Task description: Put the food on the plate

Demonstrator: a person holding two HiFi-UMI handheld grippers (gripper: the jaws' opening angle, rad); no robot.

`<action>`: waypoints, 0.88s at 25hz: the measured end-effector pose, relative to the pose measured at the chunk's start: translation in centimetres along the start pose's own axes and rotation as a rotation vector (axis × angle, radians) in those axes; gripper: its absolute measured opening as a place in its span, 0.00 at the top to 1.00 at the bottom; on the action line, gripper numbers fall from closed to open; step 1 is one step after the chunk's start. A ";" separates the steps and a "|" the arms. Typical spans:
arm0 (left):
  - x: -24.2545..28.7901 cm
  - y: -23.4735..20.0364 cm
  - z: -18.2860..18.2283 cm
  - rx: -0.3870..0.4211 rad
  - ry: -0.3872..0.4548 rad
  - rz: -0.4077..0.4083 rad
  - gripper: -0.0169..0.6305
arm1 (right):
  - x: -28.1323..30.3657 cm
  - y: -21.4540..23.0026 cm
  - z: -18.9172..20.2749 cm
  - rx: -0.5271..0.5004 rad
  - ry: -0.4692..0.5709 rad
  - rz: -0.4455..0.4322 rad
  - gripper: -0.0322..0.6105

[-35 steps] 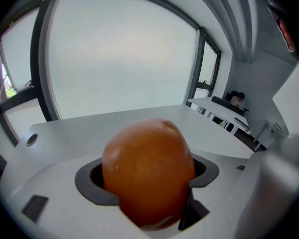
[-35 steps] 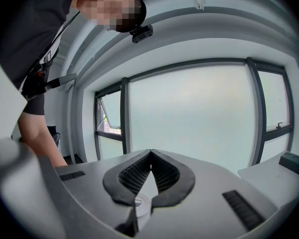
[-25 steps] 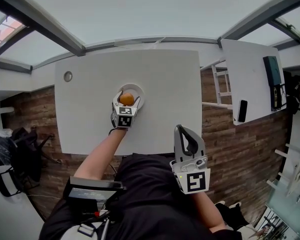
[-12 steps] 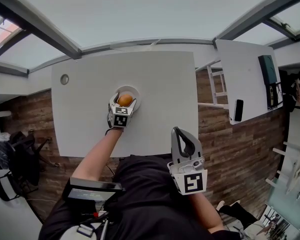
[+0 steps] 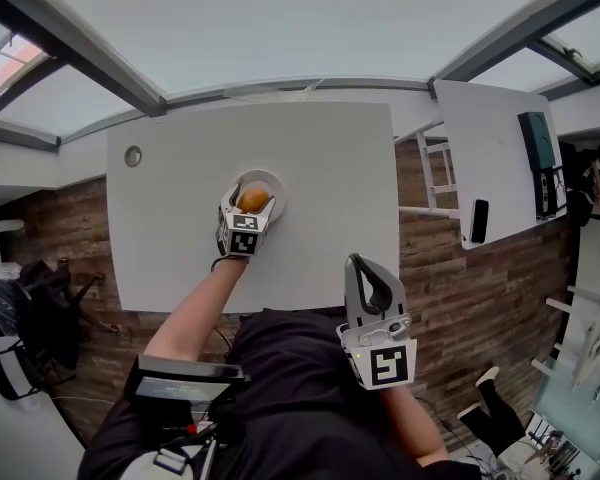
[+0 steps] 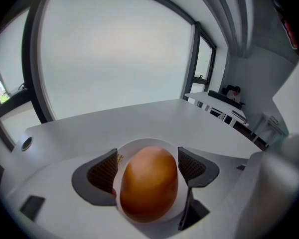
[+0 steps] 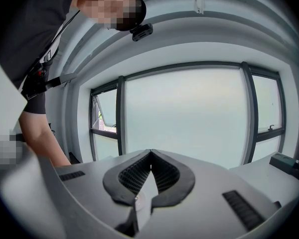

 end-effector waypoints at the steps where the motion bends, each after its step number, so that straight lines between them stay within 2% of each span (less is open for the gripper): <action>1: -0.2 0.1 -0.2 -0.001 0.004 0.005 0.41 | 0.0 -0.1 0.0 0.000 0.002 -0.001 0.94; 5: -0.1 0.2 0.6 -0.012 -0.001 0.010 0.41 | 0.1 -0.3 -0.1 0.006 0.000 -0.004 0.94; 10: -0.6 0.5 0.6 -0.006 0.042 0.026 0.41 | 0.0 -0.6 -0.1 0.009 0.012 -0.014 0.94; 14: -1.0 0.5 1.0 0.023 0.058 0.007 0.41 | -0.1 -0.9 0.0 0.006 0.002 -0.019 0.94; 22: -3.2 1.0 0.6 -0.015 0.091 0.014 0.41 | -0.5 -1.7 0.0 -0.001 0.011 -0.050 0.94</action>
Point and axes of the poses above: the fingertips, and each gripper's own axes: x forward along the fingers, y to its right, z out of its underside, the point moved 7 cm from there along -x, backward along the fingers, and after that the axes turned 9 degrees about x, right-handed, at the moved point
